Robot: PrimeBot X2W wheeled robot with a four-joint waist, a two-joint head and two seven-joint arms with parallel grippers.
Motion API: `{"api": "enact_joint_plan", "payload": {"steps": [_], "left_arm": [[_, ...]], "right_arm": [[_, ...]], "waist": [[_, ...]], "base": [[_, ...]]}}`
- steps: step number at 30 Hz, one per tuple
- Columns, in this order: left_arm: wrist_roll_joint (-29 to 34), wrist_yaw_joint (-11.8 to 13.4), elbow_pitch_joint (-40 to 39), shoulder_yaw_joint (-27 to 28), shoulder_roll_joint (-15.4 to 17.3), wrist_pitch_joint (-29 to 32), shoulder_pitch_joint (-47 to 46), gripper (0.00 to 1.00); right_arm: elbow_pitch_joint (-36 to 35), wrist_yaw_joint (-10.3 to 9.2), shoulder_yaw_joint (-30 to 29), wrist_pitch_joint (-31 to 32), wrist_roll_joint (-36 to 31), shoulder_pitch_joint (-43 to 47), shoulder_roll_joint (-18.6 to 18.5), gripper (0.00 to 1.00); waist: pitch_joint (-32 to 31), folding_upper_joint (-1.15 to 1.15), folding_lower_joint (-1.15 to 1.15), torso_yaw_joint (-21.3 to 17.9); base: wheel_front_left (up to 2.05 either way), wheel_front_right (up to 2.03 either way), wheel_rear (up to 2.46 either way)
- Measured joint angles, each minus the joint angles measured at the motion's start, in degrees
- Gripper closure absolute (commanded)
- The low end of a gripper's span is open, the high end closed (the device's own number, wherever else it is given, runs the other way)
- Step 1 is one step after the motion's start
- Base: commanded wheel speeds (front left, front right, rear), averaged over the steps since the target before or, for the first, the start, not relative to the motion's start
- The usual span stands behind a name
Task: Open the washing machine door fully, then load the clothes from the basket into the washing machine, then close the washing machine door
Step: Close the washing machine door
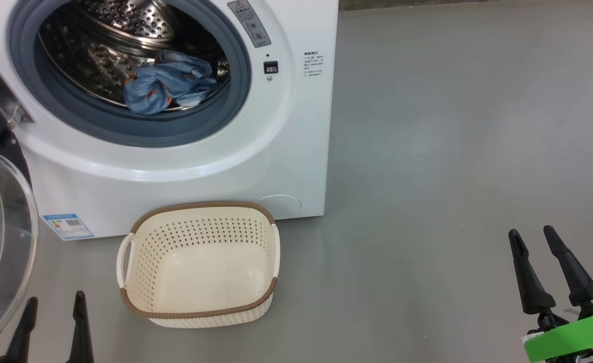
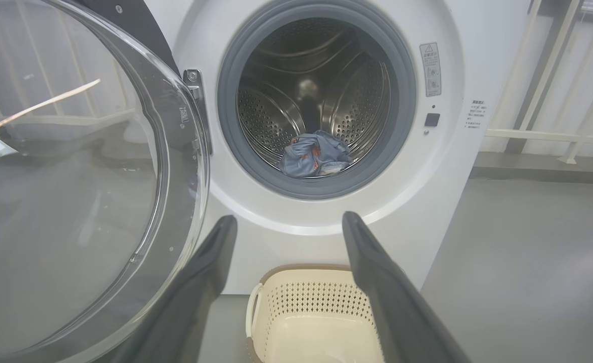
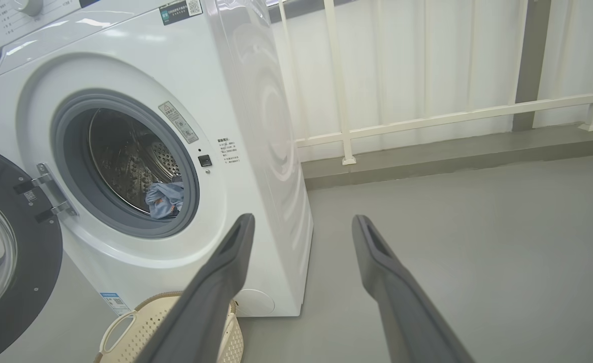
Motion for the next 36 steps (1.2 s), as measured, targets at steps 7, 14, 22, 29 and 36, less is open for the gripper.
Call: {"api": "enact_joint_plan", "payload": {"steps": [7,14,22,29,36], "left_arm": [[0.0,0.0,-0.1,0.1,-0.6,0.0,0.0,0.00],[-0.1,0.1,-0.7,0.9,-1.5,0.0,0.0,0.00],[-0.6,0.6,-1.2,2.2,-2.7,0.0,0.0,0.00],[-0.6,0.7,-1.6,3.3,-3.8,0.0,0.1,0.00],[-0.6,1.1,-1.7,4.6,-4.4,0.0,0.1,0.00]], "right_arm": [[-0.1,0.00,0.3,0.0,0.0,0.0,0.1,0.00],[-0.1,0.00,2.0,0.0,0.0,-0.1,0.2,0.00],[0.4,0.00,4.8,0.0,0.0,-0.6,0.5,0.00],[1.0,0.00,7.8,0.0,0.0,-3.1,0.3,0.00],[1.9,0.00,9.5,0.0,0.0,-4.0,0.4,0.00]], "waist": [[0.2,0.00,0.00,1.6],[0.5,0.00,0.00,4.3],[1.1,0.00,0.00,8.7],[1.5,0.00,0.00,13.1],[1.5,0.00,0.00,17.3]], "base": [[0.00,0.00,0.00],[0.00,0.00,0.00],[0.00,0.00,0.00],[0.00,0.00,0.00],[0.00,0.00,0.00]]}}
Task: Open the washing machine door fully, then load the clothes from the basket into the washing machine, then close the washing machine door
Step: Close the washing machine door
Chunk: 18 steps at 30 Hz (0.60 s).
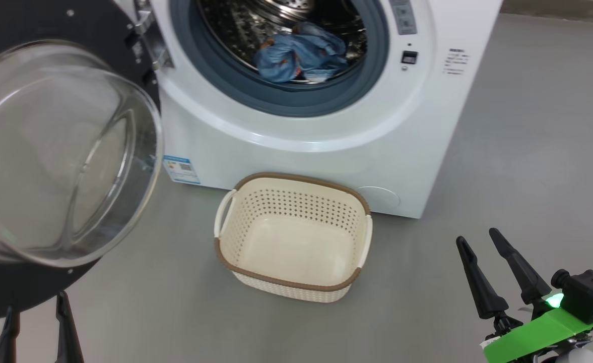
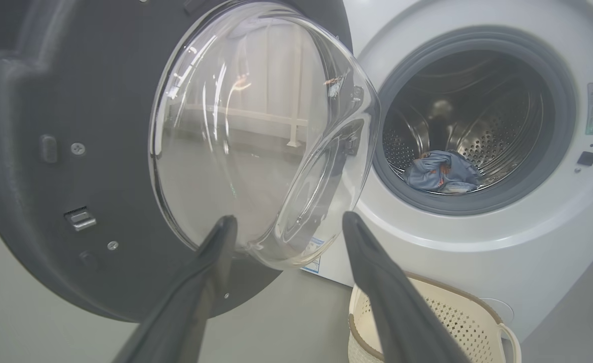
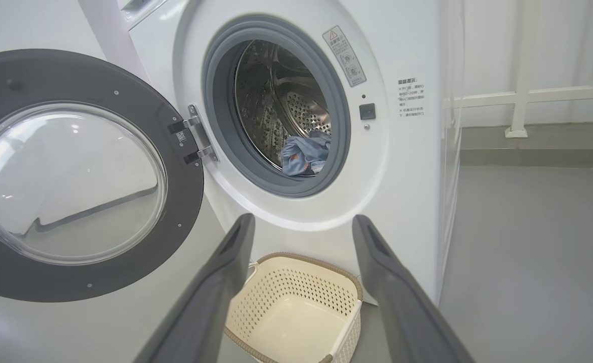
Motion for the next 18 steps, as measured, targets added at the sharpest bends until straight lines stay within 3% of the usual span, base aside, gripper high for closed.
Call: {"api": "enact_joint_plan", "payload": {"steps": [18], "left_arm": [[0.1,0.1,-0.1,1.2,-1.4,0.0,1.3,0.00]], "right_arm": [[0.9,0.00,2.2,0.0,0.0,-1.1,-0.1,0.00]], "waist": [[-0.2,0.00,0.00,8.8]], "base": [[0.00,0.00,0.00]]}}
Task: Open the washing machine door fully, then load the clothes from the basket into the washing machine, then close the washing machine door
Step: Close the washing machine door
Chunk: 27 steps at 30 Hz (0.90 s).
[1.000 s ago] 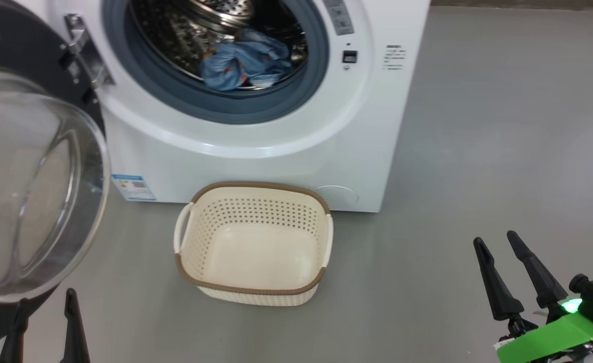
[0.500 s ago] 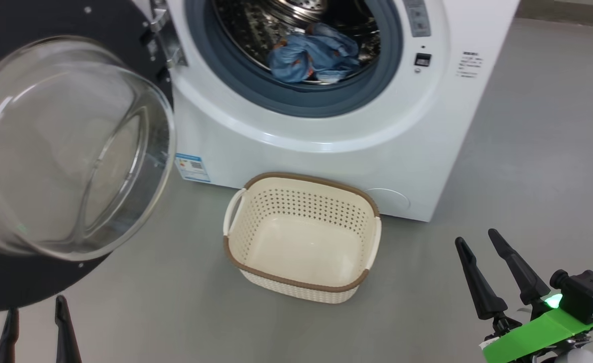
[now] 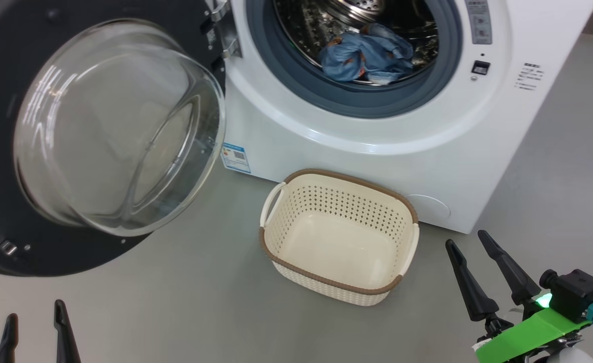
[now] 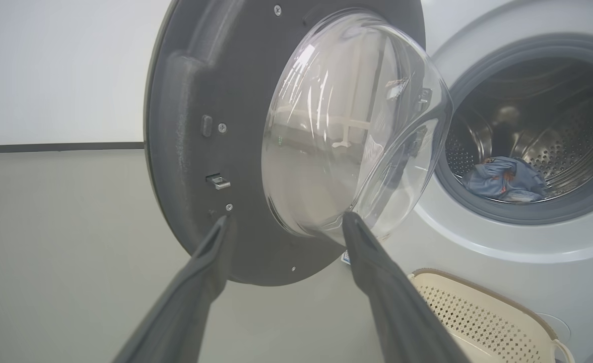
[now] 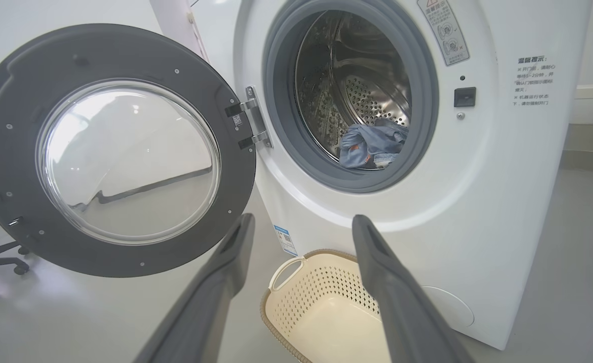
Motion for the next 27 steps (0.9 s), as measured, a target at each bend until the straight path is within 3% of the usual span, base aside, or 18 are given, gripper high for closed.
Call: {"api": "enact_joint_plan", "payload": {"steps": [27], "left_arm": [[1.1,-0.6,-1.3,2.5,-1.0,0.0,0.8,0.00]], "right_arm": [[0.5,0.00,1.6,0.0,0.2,-0.1,-0.1,0.00]], "waist": [[-0.7,0.00,0.00,5.0]], "base": [[0.00,0.00,0.00]]}}
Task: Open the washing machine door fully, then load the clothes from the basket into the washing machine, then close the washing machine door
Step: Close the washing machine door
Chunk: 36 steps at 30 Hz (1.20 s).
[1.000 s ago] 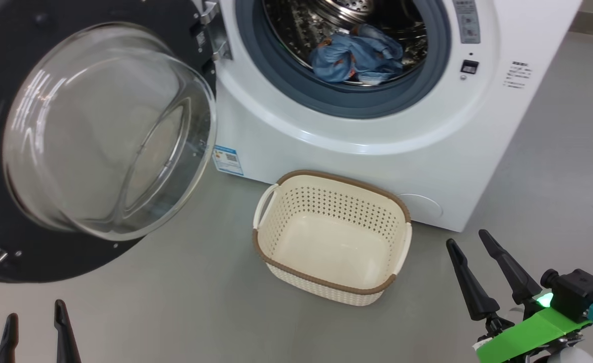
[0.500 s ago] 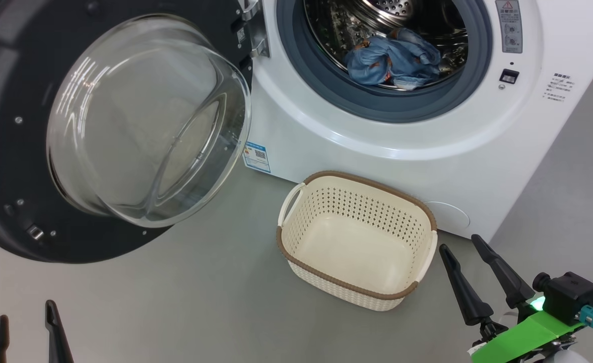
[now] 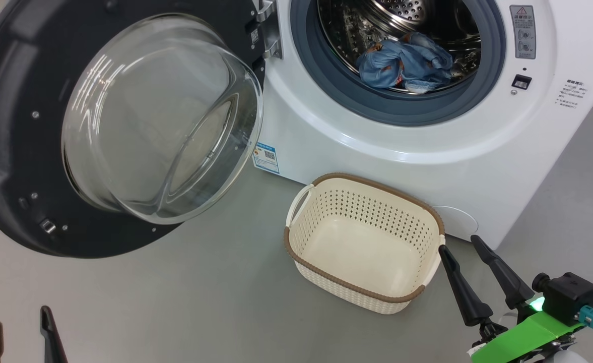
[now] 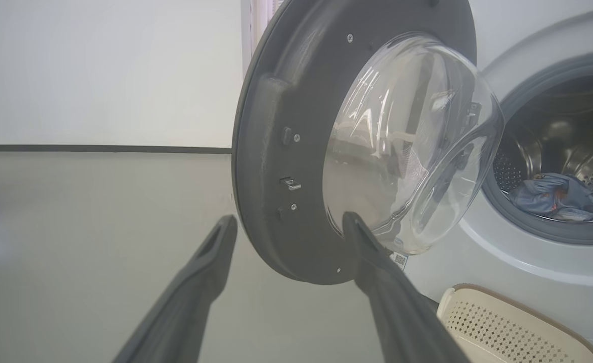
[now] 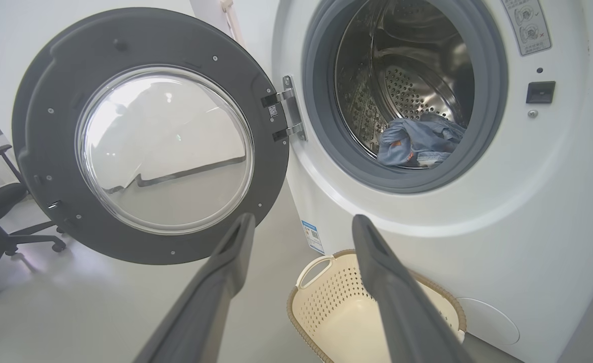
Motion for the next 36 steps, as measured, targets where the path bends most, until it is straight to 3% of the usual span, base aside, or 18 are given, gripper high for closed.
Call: {"api": "enact_joint_plan", "payload": {"steps": [7,8,9,11,17,27,31,36], "left_arm": [[0.1,-0.4,-1.5,1.3,0.0,0.0,-0.3,0.00],[-0.7,-0.6,-2.2,1.7,0.0,0.0,-0.6,0.22],[-1.4,-0.7,-3.0,2.2,0.3,0.0,-1.0,0.53],[-2.3,-1.2,-4.6,2.4,1.8,0.0,-2.0,1.00],[-13.1,-1.8,-5.4,5.3,6.3,1.7,-7.8,1.00],[-38.8,-1.8,5.9,12.3,17.1,11.4,-26.0,1.00],[-44.9,-1.8,12.4,13.6,19.9,15.0,-32.0,1.00],[-48.2,-1.8,20.6,11.6,24.7,19.5,-36.7,1.00]], "right_arm": [[0.0,0.00,0.0,0.0,0.0,0.0,-0.1,0.00],[0.0,0.00,-0.1,0.0,0.0,0.0,-0.1,0.00],[-0.1,0.00,-0.2,0.0,0.0,0.0,-0.1,0.00],[-0.1,0.00,-0.3,0.0,0.0,0.0,-0.1,0.00],[-0.4,0.00,-0.5,0.0,0.0,0.0,0.0,0.00],[-0.6,0.00,-0.8,0.0,0.0,-0.9,-0.1,0.00],[-0.6,0.00,-0.9,0.0,0.0,-1.6,-0.5,0.00],[-0.6,0.00,-0.7,0.0,-0.3,-2.9,-1.0,0.00]], "waist": [[0.5,0.00,0.00,0.1],[0.5,0.00,0.00,0.1],[0.6,0.00,0.00,0.1],[0.7,0.00,0.00,0.0],[1.2,0.00,0.00,-0.2],[3.6,0.00,0.00,-1.2],[4.8,0.00,0.00,-1.7],[6.3,0.00,0.01,-2.4]], "base": [[0.00,0.00,0.00],[0.00,0.00,0.00],[0.00,0.00,0.00],[0.00,0.00,0.00],[0.00,0.00,0.00],[0.00,0.00,0.00],[0.00,0.00,0.00],[0.00,0.00,0.00]]}}
